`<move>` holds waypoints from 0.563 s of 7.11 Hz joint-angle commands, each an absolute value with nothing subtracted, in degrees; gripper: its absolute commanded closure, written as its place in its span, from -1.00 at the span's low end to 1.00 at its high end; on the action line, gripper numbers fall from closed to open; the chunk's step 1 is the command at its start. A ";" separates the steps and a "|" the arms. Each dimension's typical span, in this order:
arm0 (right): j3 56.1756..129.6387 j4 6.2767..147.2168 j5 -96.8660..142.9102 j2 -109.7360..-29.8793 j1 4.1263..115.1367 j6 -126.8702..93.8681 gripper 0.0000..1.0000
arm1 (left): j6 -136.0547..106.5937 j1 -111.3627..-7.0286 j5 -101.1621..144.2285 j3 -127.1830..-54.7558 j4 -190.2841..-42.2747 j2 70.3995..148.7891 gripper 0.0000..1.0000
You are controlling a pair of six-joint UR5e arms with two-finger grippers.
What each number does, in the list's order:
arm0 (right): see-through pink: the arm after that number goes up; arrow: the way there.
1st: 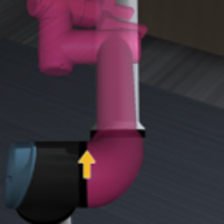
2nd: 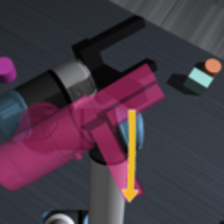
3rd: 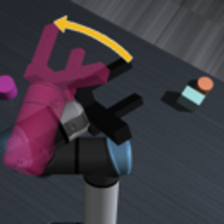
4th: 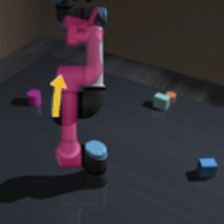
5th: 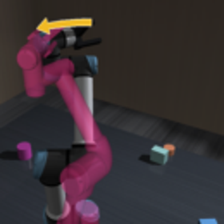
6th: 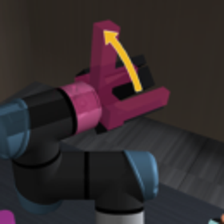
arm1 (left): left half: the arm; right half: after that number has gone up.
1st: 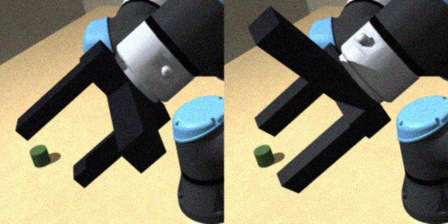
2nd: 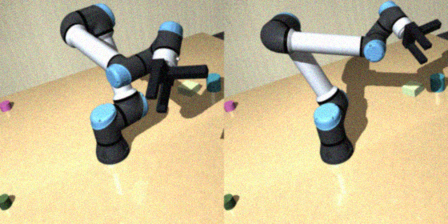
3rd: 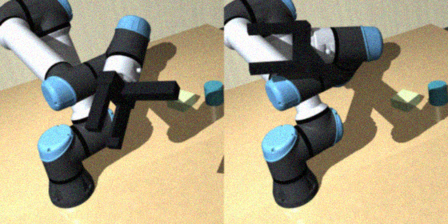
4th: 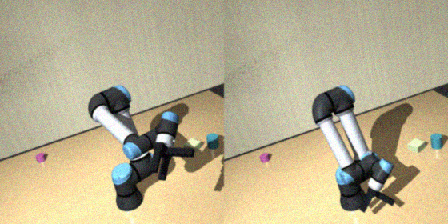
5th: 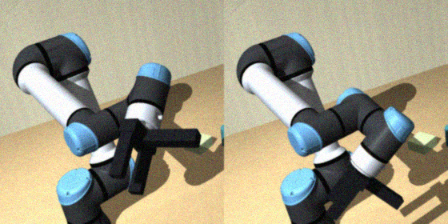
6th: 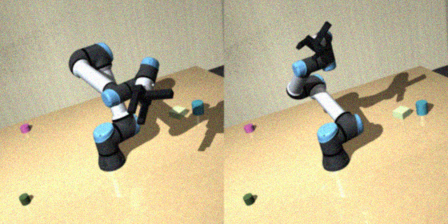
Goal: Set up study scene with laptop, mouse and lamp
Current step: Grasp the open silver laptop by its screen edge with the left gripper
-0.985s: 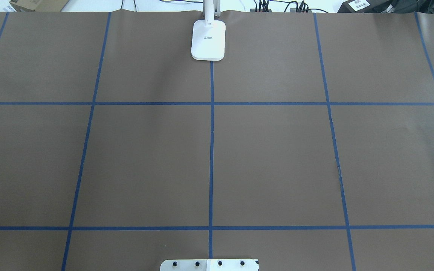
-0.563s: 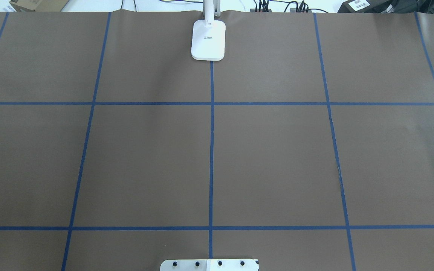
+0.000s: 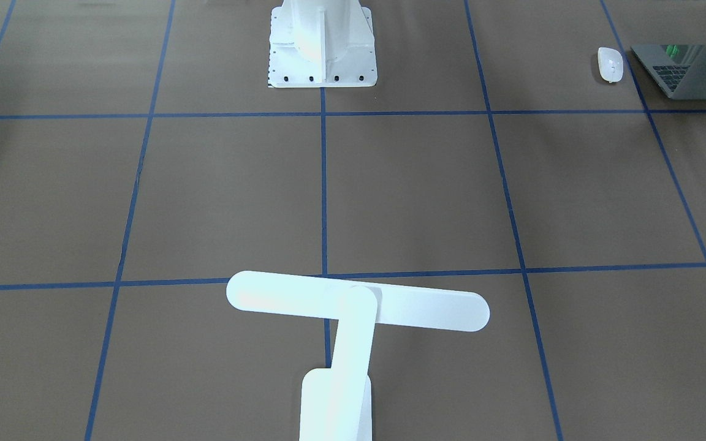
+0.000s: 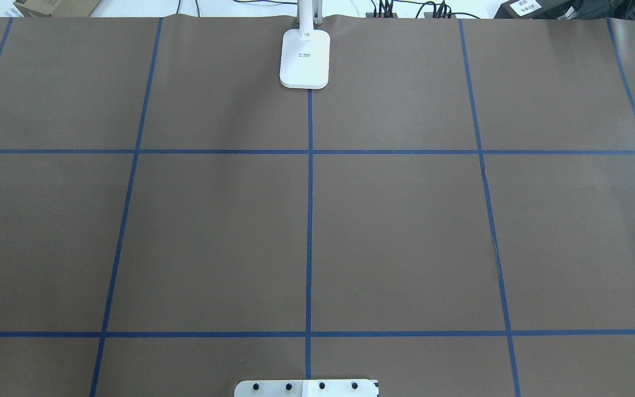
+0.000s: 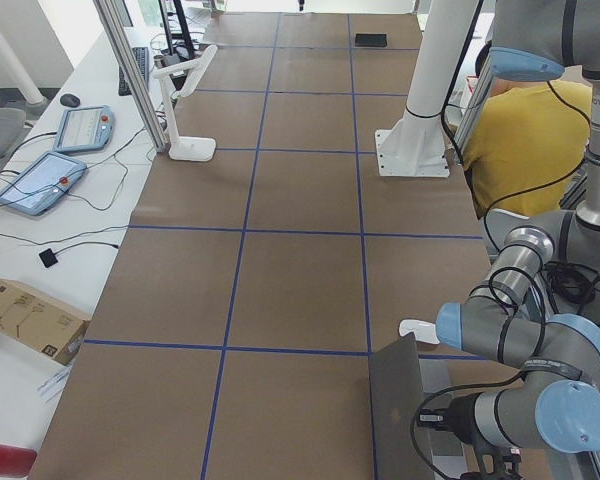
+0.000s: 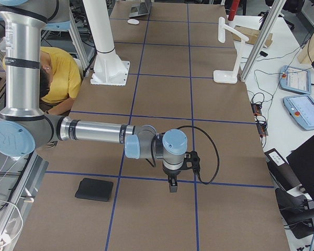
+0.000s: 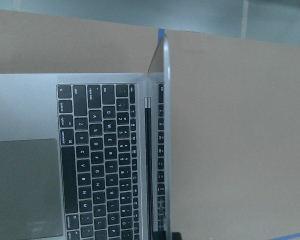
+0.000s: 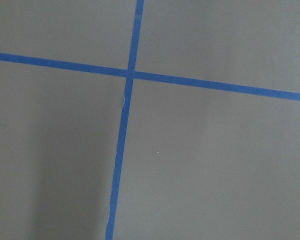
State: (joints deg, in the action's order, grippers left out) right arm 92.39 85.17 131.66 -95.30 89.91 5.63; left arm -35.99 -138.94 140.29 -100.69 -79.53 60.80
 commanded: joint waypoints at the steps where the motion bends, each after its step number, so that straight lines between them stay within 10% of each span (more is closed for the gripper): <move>1: 92.37 85.17 131.66 -95.27 89.91 5.63 -1.00 | -36.03 -138.52 145.87 -100.81 -79.72 64.06 1.00; 4: 92.37 85.17 131.75 -95.27 89.91 5.54 -1.00 | -43.27 -132.30 151.78 -101.94 -79.89 70.55 1.00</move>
State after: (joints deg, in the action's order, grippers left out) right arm 92.37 85.17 131.68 -95.27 89.91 5.61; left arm -38.12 -135.41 149.88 -101.12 -79.67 67.45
